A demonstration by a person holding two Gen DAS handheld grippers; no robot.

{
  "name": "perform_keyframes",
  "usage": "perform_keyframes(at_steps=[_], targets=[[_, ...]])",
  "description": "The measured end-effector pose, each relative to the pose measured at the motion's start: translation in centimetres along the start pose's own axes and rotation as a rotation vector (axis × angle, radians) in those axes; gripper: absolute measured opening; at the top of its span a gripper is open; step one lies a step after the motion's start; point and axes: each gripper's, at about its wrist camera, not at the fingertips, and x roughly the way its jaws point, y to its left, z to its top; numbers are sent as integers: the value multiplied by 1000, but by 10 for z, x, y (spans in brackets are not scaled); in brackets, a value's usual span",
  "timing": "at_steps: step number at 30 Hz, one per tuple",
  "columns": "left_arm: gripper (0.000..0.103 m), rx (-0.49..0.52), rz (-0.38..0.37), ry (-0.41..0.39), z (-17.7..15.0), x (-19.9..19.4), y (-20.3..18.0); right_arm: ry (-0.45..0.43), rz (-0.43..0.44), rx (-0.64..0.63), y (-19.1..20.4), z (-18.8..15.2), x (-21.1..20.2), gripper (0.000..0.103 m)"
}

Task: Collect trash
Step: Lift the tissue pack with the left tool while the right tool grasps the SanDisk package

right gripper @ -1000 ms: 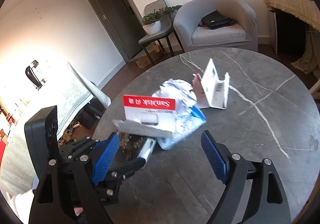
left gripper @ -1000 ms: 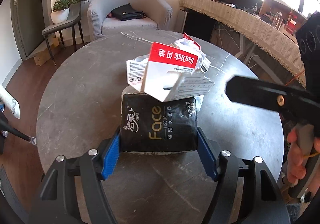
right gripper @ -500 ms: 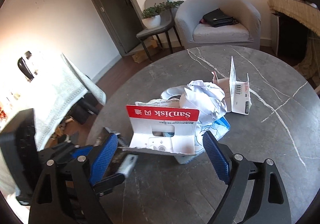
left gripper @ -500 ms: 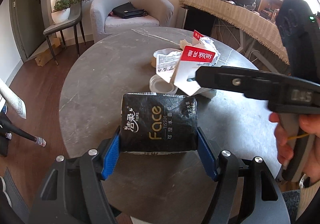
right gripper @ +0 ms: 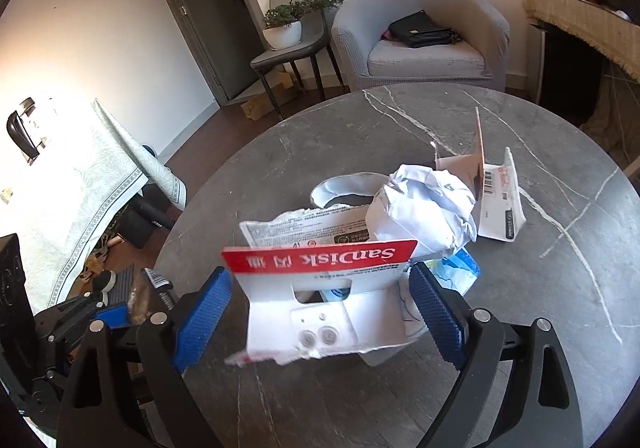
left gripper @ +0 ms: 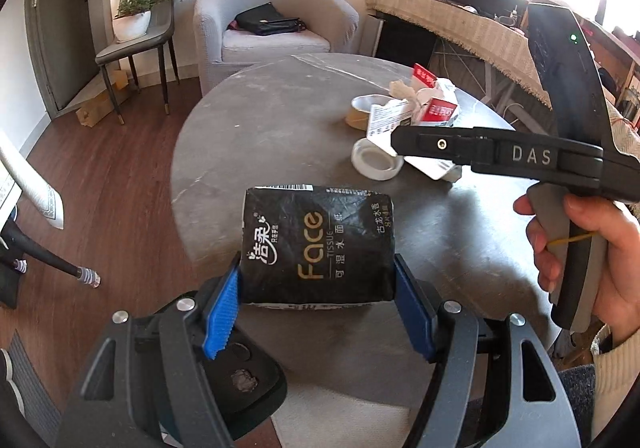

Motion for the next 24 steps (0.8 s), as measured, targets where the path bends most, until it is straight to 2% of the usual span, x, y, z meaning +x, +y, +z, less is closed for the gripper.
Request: perform_keyframes(at_steps=[5,6,10,16,19,24], targets=[[72,-22,10,-6,-4,-8,14,-12,-36,20,3,1,3,89],[72,-25,10,-7,-3,-9,16,-17,-46,20,4,1,3,79],[72,-36,17,-13,-4,-15,26,-26,-47,48,3,1,1,74],[72,-54,29,-14,-7,-23,39,-25,-52,43,13,0,-4,74],[72,-64,34,-20,-7,-27,44,-26,-29,40,18,2,-8,74],[72,-89,40,-41,-7,-36,54,-40,93,107,18,6,-16,74]])
